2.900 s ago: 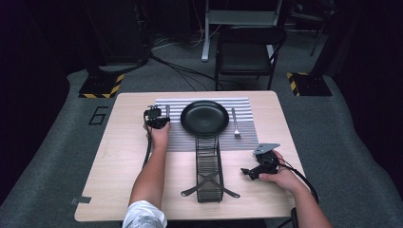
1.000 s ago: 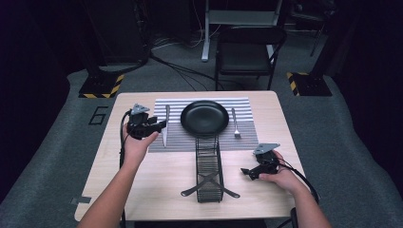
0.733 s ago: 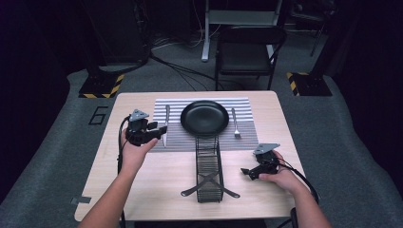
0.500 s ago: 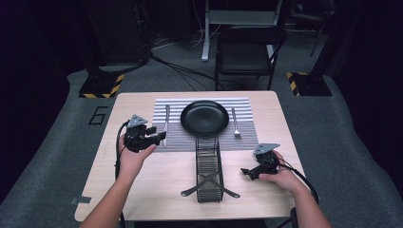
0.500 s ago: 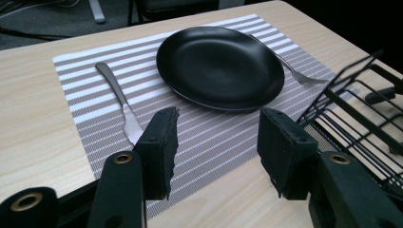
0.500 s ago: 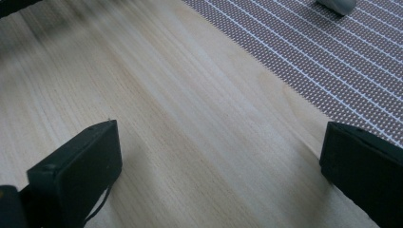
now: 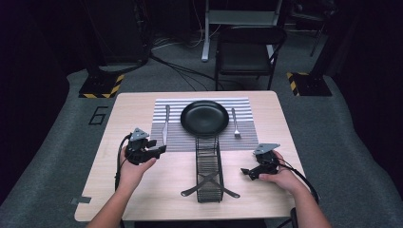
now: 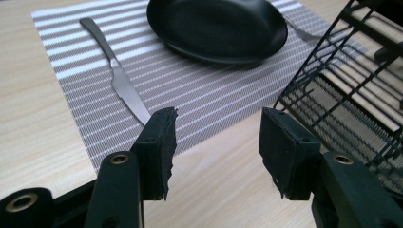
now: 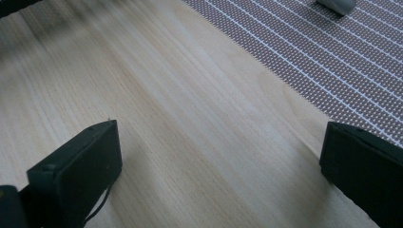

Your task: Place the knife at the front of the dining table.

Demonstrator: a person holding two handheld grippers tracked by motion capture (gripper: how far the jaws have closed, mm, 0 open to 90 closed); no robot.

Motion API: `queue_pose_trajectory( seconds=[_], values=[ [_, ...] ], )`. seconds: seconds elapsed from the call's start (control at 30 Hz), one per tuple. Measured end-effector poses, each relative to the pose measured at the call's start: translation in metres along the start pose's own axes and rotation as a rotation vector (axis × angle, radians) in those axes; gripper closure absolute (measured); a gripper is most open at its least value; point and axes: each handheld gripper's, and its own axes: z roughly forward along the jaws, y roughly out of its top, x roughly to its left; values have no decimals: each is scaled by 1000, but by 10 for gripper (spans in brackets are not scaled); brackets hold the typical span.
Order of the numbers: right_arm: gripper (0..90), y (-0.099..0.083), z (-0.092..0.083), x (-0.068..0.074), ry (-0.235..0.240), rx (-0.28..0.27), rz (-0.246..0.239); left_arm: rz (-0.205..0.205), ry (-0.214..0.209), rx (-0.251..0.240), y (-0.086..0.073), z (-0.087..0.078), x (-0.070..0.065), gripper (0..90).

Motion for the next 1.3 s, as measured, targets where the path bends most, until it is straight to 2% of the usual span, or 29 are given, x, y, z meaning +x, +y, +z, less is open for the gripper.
queue_pose_trajectory(
  seconds=[0.4, 0.53, 0.57, 0.63, 0.73, 0.8, 0.83, 0.87, 0.93, 1.07, 1.3],
  values=[
    [0, 0, 0, 0, 0, 0, 2, -30, 38, 9, -31, 6, 14, 460],
    [0, 0, 0, 0, 0, -1, 2, -82, 62, 6, -43, 11, 24, 453],
    [0, 0, 0, 0, 0, -1, 2, -82, 62, 6, -43, 11, 24, 450],
    [0, 0, 0, 0, 0, 0, 2, -83, 95, 6, -47, 12, 30, 446],
    [0, 0, 0, 0, 0, 0, 2, -75, 122, -1, -51, 12, 36, 443],
    [0, 0, 0, 0, 0, -1, 2, -57, 169, 21, -56, 12, 43, 436],
    [0, 0, 0, 0, 0, -1, 2, -57, 169, 21, -56, 12, 43, 436],
    [0, 0, 0, 0, 0, 0, 2, -60, 189, 22, -60, 12, 48, 433],
    [0, 0, 0, 0, 0, 0, 2, -71, 186, 33, -62, 12, 51, 431],
    [0, 0, 0, 0, 0, 0, 2, -98, 208, 39, -67, 12, 60, 412],
    [0, 0, 0, 0, 1, 0, 0, -104, 215, 59, -72, 15, 65, 382]
  ],
)
